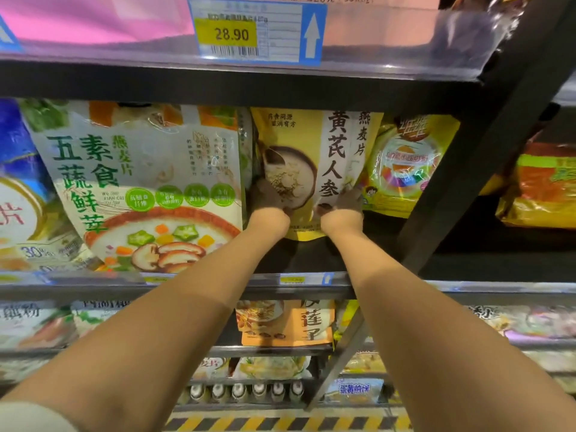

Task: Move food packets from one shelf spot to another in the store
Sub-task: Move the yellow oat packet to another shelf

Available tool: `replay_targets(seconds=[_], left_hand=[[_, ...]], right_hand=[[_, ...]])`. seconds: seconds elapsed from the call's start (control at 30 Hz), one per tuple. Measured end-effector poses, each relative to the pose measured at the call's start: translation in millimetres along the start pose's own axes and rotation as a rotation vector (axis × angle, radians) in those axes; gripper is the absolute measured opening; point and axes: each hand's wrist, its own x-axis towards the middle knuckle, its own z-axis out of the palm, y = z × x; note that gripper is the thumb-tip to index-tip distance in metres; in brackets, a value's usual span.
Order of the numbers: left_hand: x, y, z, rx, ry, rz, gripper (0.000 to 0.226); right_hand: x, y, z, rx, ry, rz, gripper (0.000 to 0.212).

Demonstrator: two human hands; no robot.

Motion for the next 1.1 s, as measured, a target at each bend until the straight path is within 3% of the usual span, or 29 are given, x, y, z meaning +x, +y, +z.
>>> replay_targets(seconds=[0.23,0.37,0.47,0.57,0.6,0.7,1.1], left_hand=[[-12.8,8.3,-8.6,-0.104,0.144,0.010,0.046],[-34.9,9.9,-14.3,-0.212,0.285,0.076,0.061],[-48.7,5.7,-15.7,-0.239,0.351,0.136,0.074],[-63.5,0.6,-18.0,-0.177,0.311,0.147,0.043],[-70.7,-1.8,-18.0,-0.174,0.310,0.153,0.043],[-92.6,-6.0,-19.2,-0.095,0.312,0.236,0.065],[-174.6,-31.2,-71.1,0.182,0.304,0.225,0.081]], right_hand=[[-18.1,-5.6,-17.3,-0.130,-0.056,0.067,0.069],[-32.4,-4.4,-25.7,-0.158,-0.145,-0.027,0.047],[-48.5,-8.6,-25.3,-0.136,-0.094,0.002,0.058],[-61.3,-8.9,-23.8,-0.162,-0.066,-0.037,0.078],[-65.7,-7.3,-25.1,-0.170,-0.058,-0.055,0.084],[-77.8,-5.2,-29.3,-0.200,-0.069,-0.126,0.094],[-153.9,-5.0,-71.1,-0.188,-0.094,-0.414,0.093]])
